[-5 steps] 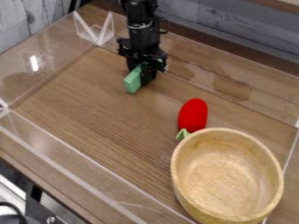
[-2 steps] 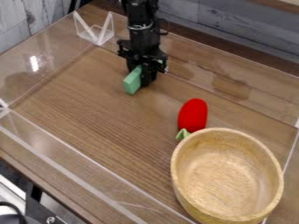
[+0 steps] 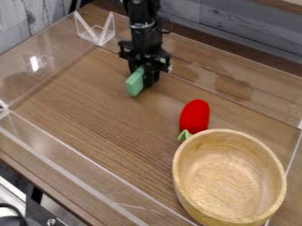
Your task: Put the green block in the brown bowl
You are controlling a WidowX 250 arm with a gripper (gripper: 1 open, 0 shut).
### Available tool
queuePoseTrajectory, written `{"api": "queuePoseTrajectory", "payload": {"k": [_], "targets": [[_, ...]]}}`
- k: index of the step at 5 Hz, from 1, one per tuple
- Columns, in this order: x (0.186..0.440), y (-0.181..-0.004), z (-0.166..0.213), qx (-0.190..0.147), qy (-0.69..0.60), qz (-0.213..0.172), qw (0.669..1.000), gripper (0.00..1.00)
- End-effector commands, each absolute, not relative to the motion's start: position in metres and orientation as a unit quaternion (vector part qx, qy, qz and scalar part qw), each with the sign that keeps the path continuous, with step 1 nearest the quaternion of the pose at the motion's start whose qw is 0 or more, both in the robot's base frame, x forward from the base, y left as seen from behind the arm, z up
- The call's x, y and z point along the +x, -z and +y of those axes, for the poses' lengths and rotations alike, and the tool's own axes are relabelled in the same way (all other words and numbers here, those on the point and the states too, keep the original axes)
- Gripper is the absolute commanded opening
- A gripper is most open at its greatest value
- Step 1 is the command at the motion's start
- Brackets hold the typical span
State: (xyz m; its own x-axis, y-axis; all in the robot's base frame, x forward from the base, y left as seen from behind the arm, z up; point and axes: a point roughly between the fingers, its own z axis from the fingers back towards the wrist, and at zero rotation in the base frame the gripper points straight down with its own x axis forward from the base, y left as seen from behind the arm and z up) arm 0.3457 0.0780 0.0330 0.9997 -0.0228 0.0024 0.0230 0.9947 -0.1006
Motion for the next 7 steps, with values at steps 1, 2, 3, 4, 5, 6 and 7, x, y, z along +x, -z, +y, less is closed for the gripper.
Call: {"api": "queuePoseTrajectory", "payload": {"k": [1,2,3,4,5,6,7], "targets": [[0.357,-0.095,0.075,-0.043,0.008,-0.066,0.997,0.00],[0.348,-0.125,0.058,-0.051,0.017,-0.084,0.995,0.00],[0.336,-0.146,0.031,-0.064,0.036,-0.093,0.993,0.00],[0.322,-0.150,-0.014,-0.077,0.077,-0.087,0.990,0.00],[0.311,-0.145,-0.061,-0.083,0.124,-0.080,0.986,0.00],[0.297,-0.135,-0.106,-0.086,0.162,-0.072,0.980,0.00],[0.285,-0.122,-0.148,-0.087,0.194,-0.066,0.975,0.00]]}}
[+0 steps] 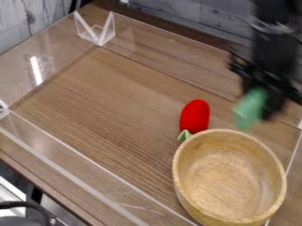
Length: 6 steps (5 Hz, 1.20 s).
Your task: Put the green block in the brown bowl
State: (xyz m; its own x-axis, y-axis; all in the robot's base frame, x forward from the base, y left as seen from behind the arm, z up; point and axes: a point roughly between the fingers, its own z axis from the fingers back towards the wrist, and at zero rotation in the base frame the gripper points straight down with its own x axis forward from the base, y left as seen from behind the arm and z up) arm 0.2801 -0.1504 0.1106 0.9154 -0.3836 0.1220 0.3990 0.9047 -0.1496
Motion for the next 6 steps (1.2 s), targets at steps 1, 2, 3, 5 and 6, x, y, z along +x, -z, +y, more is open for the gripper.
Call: {"api": "queuePoseTrajectory", "payload": {"k": [1,2,3,5,6], "targets": [[0.270,-0.109,-0.150,-0.088,0.226,-0.057,0.969,0.00],[0.253,-0.088,-0.154,-0.088,0.246,-0.039,0.965,0.00],[0.238,-0.070,-0.151,-0.087,0.259,-0.027,0.962,0.00],[0.230,-0.051,-0.138,-0.087,0.259,-0.022,0.962,0.00],[0.230,-0.053,-0.135,-0.087,0.255,-0.024,0.963,0.00]]}}
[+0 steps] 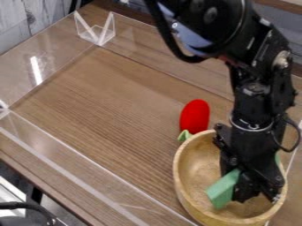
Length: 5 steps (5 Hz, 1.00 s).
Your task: Put the green block in the brown bowl
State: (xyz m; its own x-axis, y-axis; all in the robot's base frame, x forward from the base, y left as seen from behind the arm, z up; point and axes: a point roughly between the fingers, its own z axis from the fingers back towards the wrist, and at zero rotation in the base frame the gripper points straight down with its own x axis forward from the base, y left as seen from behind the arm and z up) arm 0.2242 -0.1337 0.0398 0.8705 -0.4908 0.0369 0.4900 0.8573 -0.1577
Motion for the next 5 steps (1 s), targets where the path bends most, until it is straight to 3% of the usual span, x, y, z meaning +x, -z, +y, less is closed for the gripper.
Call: {"api": "queuePoseTrajectory", "payload": {"k": [1,3,5], "targets": [[0.2301,-0.0570,-0.1316,-0.088,0.252,-0.027,0.963,0.00],[0.2306,-0.0668,-0.1259,-0.090,0.245,-0.036,0.965,0.00],[0.2318,-0.0595,-0.1267,-0.089,0.244,-0.030,0.965,0.00]]}}
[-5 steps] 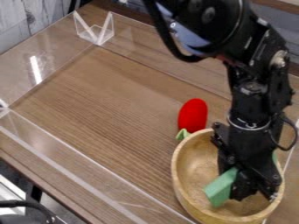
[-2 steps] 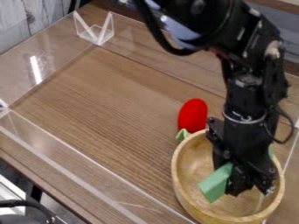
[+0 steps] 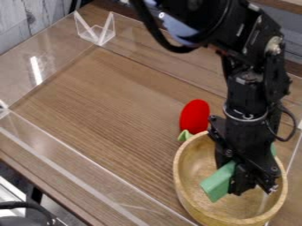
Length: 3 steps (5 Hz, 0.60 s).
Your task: Put the green block in the brown bowl
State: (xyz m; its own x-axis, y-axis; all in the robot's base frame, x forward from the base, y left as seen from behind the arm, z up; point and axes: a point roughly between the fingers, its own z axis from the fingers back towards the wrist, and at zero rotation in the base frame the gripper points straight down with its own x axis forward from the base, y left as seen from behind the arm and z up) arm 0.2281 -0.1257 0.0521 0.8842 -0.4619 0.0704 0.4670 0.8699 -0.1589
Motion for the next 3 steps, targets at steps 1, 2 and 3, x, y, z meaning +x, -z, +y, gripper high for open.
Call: {"api": "queuePoseTrajectory", "payload": {"k": [1,2,3], "targets": [[0.2324,-0.0560,-0.1285,-0.089,0.245,-0.029,0.965,0.00],[0.2333,-0.0532,-0.1299,-0.089,0.245,-0.029,0.965,0.00],[0.2341,-0.0508,-0.1313,-0.089,0.244,-0.029,0.965,0.00]]}}
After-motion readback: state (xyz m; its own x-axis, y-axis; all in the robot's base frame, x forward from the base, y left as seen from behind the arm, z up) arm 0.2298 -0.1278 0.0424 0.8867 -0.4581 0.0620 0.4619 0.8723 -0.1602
